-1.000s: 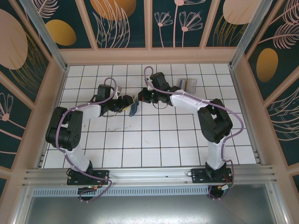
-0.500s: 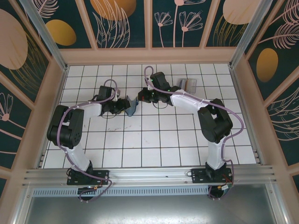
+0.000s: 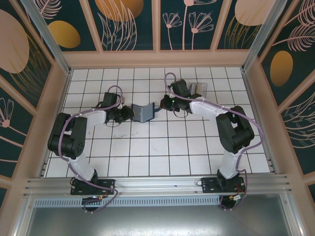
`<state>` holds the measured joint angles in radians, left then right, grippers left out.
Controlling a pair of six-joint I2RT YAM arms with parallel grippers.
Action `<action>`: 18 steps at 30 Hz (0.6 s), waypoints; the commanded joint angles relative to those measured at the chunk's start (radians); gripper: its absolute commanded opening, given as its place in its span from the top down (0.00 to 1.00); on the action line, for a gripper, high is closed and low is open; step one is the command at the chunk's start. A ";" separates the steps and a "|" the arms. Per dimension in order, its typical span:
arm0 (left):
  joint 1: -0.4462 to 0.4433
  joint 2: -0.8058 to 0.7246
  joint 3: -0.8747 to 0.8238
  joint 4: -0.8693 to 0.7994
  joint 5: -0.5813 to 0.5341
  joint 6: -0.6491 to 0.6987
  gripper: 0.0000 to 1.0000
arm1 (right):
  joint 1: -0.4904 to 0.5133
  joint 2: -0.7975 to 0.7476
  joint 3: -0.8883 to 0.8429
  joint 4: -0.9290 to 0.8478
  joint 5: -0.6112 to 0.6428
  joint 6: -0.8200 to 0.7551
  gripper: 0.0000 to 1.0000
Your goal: Put the credit cards into the card holder
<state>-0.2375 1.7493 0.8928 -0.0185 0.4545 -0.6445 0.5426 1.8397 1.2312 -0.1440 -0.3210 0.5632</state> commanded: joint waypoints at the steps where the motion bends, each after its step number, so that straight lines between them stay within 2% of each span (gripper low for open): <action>1: 0.001 0.005 -0.002 -0.019 -0.003 0.029 0.78 | -0.022 -0.029 -0.031 -0.052 0.054 -0.050 1.00; 5: 0.000 0.034 -0.024 0.020 0.002 0.005 0.83 | -0.026 -0.017 -0.041 -0.073 0.114 -0.078 0.96; 8: 0.001 0.013 -0.036 0.034 0.019 -0.008 0.82 | -0.026 -0.020 -0.029 -0.089 0.146 -0.082 0.92; 12: 0.000 -0.022 -0.063 0.104 0.083 -0.041 0.79 | -0.004 -0.030 0.015 -0.121 0.214 -0.103 0.76; 15: 0.001 -0.020 -0.090 0.204 0.182 -0.118 0.86 | 0.046 -0.038 0.077 -0.168 0.310 -0.117 0.67; 18: 0.000 -0.024 -0.134 0.294 0.201 -0.167 0.95 | 0.099 -0.056 0.091 -0.147 0.376 -0.095 0.61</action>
<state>-0.2375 1.7470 0.7944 0.1600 0.5842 -0.7437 0.5865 1.8366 1.2819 -0.2737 -0.0498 0.4698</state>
